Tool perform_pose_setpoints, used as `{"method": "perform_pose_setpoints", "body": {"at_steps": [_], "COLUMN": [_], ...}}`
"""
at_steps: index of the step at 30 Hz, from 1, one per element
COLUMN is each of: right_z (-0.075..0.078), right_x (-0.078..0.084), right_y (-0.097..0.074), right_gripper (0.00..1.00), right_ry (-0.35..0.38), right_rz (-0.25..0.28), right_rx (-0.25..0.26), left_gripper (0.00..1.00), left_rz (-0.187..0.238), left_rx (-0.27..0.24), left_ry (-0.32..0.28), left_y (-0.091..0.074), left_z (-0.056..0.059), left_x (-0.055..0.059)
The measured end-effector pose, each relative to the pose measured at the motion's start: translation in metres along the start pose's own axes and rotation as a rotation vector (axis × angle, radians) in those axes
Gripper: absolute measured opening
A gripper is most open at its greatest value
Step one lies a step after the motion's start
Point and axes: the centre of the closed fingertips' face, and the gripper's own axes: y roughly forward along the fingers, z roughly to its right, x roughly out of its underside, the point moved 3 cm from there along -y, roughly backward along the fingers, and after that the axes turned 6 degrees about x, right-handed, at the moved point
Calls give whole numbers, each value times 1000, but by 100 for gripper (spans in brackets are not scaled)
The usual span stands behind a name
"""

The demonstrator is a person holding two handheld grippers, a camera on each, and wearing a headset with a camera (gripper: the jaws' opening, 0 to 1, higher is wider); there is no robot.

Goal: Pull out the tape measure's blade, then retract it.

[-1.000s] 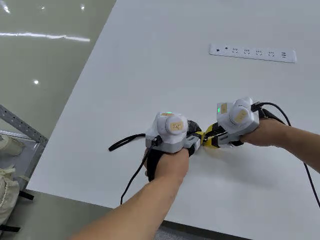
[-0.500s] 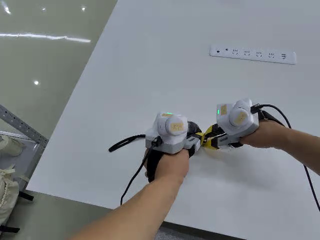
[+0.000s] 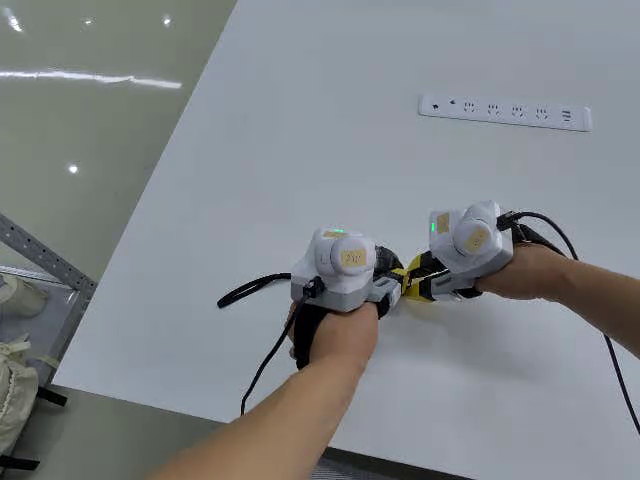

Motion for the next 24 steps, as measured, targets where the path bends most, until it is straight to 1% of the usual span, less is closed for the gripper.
{"method": "perform_pose_setpoints", "body": {"at_steps": [11, 16, 18, 20, 21, 22, 23, 24], "right_z": [2, 1, 1, 3, 3, 5, 5, 5], "right_x": [2, 2, 3, 4, 3, 3, 3, 4], "right_y": [2, 2, 2, 3, 3, 2, 2, 1], "right_gripper": [13, 13, 14, 16, 17, 18, 19, 19], "right_ry": [-4, -4, 8, 17, 23, 64, 72, 72], "right_rz": [0, -1, 0, -10, 0, 6, 13, 12], "right_rx": [10, 25, 33, 57, 59, 71, 72, 78], "left_gripper": [58, 58, 59, 58, 59, 59, 61, 62], "left_rz": [10, 10, 15, 12, 13, 16, 22, 28], "left_rx": [-3, 3, 13, 23, 29, 40, 50, 59], "left_ry": [10, 14, 27, 34, 39, 32, 31, 51], "left_y": [0, 0, 0, -1, -1, -2, -3, -4], "left_z": [1, 1, 1, 1, 1, 2, 3, 4], "left_x": [0, 0, 1, 1, 1, 1, 0, -2]}}
